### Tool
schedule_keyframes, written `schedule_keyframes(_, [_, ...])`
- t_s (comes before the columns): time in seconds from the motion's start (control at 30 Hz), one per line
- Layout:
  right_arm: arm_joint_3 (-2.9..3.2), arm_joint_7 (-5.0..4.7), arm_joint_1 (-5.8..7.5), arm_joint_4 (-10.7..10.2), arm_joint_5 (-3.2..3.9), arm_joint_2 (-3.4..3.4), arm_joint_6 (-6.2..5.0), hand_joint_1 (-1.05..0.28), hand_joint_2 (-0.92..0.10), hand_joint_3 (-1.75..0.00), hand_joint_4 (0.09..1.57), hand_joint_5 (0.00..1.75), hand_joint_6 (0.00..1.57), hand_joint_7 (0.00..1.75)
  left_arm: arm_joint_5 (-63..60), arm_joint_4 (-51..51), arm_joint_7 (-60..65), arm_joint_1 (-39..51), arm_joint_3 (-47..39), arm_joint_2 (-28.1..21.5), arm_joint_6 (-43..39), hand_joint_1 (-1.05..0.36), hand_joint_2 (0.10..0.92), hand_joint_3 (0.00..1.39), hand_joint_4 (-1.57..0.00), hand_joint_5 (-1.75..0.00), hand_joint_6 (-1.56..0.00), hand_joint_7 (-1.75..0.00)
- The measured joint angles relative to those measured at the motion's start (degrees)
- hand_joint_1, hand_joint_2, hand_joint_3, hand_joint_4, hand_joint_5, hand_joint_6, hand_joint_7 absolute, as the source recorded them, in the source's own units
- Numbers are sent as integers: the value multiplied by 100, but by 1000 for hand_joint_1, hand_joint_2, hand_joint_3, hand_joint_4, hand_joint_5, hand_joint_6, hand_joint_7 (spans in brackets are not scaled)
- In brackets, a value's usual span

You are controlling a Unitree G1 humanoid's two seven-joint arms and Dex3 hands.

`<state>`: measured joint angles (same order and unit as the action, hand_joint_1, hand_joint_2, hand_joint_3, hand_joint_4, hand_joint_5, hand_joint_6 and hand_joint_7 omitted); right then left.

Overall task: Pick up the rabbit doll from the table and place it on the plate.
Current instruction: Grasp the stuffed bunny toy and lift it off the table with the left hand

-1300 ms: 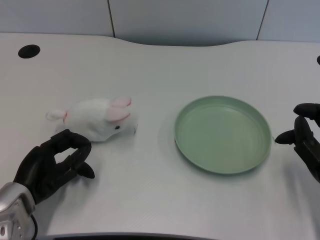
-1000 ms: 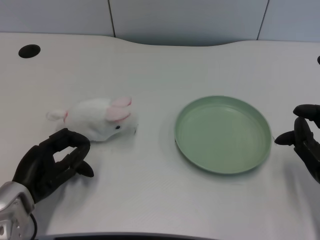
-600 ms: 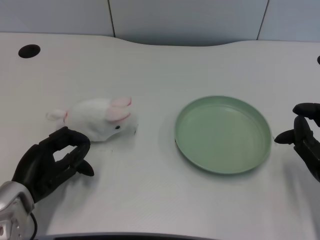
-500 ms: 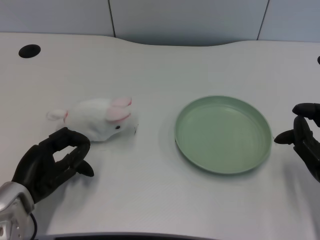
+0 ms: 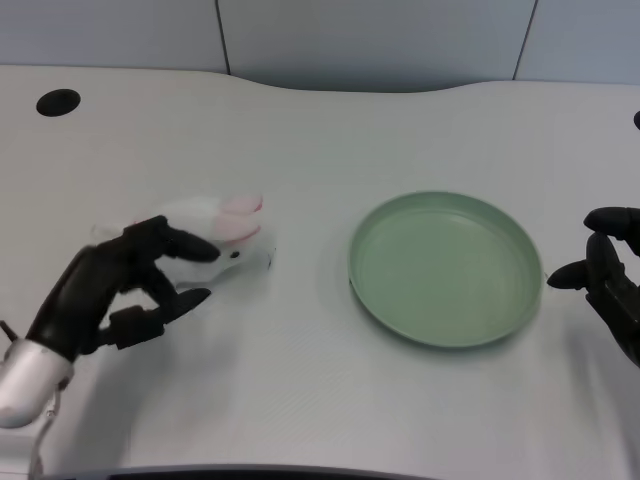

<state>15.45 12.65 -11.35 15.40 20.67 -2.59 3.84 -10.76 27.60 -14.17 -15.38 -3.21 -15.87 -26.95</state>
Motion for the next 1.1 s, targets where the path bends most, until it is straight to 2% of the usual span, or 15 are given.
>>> schedule_keyframes(0.07, [-1, -29, 2, -2, 0, 1, 0, -314, -921, -695, 350, 1746, 97, 1684, -793, -85, 556, -138, 209, -290, -261, -550, 921, 138, -387, -1009, -557, -264])
schedule_keyframes(0.1, [-3, -34, 3, -4, 1, 2, 1, -308, -921, -705, 355, 1746, 93, 1692, -1150, -87, 811, -231, 311, -445, -373, -579, 921, 140, -375, -836, -554, -159])
schedule_keyframes(0.2, [-4, -33, 5, -6, 3, 17, 0, -305, -921, -712, 358, 1746, 88, 1701, -1644, -72, 1258, -444, 507, -732, -505, -595, 921, 141, -374, -716, -556, -86])
schedule_keyframes(0.23, [-6, -35, 15, -14, 2, 21, 0, -304, -921, -713, 347, 1746, 80, 1704, -1793, -73, 1360, -498, 571, -779, -507, -637, 921, 147, -271, -579, -443, -49])
schedule_keyframes(0.27, [-24, -55, 29, -41, -37, 21, 0, -310, -921, -708, 336, 1746, 78, 1709, -2045, -77, 1418, -582, 686, -868, -468, -677, 921, 151, -205, -405, -326, -21])
schedule_keyframes(0.3, [-53, -79, 45, -78, -86, 23, 0, -306, -921, -704, 330, 1746, 78, 1711, -2308, -82, 1454, -678, 801, -973, -403, -697, 921, 153, -169, -331, -266, -11])
schedule_keyframes(0.33, [-75, -91, 61, -115, -101, 25, 0, -304, -921, -703, 327, 1746, 78, 1713, -2524, -89, 1516, -776, 889, -1070, -333, -712, 921, 153, -141, -287, -221, -5])
schedule_keyframes(0.4, [-87, -112, 89, -143, -107, 24, 0, -300, -921, -703, 323, 1746, 78, 1713, -2792, -118, 1591, -984, 1013, -1231, -187, -754, 921, 149, -65, -222, -149, -1])
schedule_keyframes(0.47, [-95, -92, 111, -143, -105, 23, -9, -302, -921, -699, 341, 1746, 85, 1713, -2995, -169, 1549, -1209, 1149, -1319, 115, -802, 921, 136, -13, -181, -117, 0])
schedule_keyframes(0.6, [-113, -70, 125, -148, -106, 23, -38, -306, -921, -680, 336, 1746, 86, 1707, -3179, -264, 1290, -1525, 1420, -1426, 521, -851, 921, 87, 0, -140, -120, -7])
schedule_keyframes(0.77, [-141, -246, 148, -315, -120, 23, 47, -325, -921, -655, 333, 1746, 114, 1685, -3186, -74, 903, -1893, 1734, -1427, 749, -886, 921, 64, 1, -41, -97, -2])
schedule_keyframes(0.83, [-142, -256, 163, -339, -108, 19, 67, -316, -921, -674, 316, 1746, 112, 1677, -3139, 85, 762, -2072, 1835, -1412, 779, -905, 921, 80, 1, -15, -60, -1])
schedule_keyframes(0.97, [-151, -128, 215, -361, -30, 22, 107, -311, -921, -686, 299, 1746, 111, 1673, -3065, 1123, -108, -2860, 2161, -1292, 1065, -941, 921, 109, 1, 0, -11, 0])
schedule_keyframes(1.03, [-123, -117, 245, -375, 14, 17, 125, -314, -921, -678, 297, 1746, 115, 1675, -3027, 1709, -331, -3264, 2319, -1136, 1136, -996, 921, 112, 1, 1, -2, 1])
schedule_keyframes(1.1, [-124, -100, 258, -420, 27, 18, 145, -317, -921, -678, 292, 1746, 114, 1673, -3017, 2313, -486, -3628, 2487, -947, 1190, -1020, 921, 117, 1, 1, 0, 1])
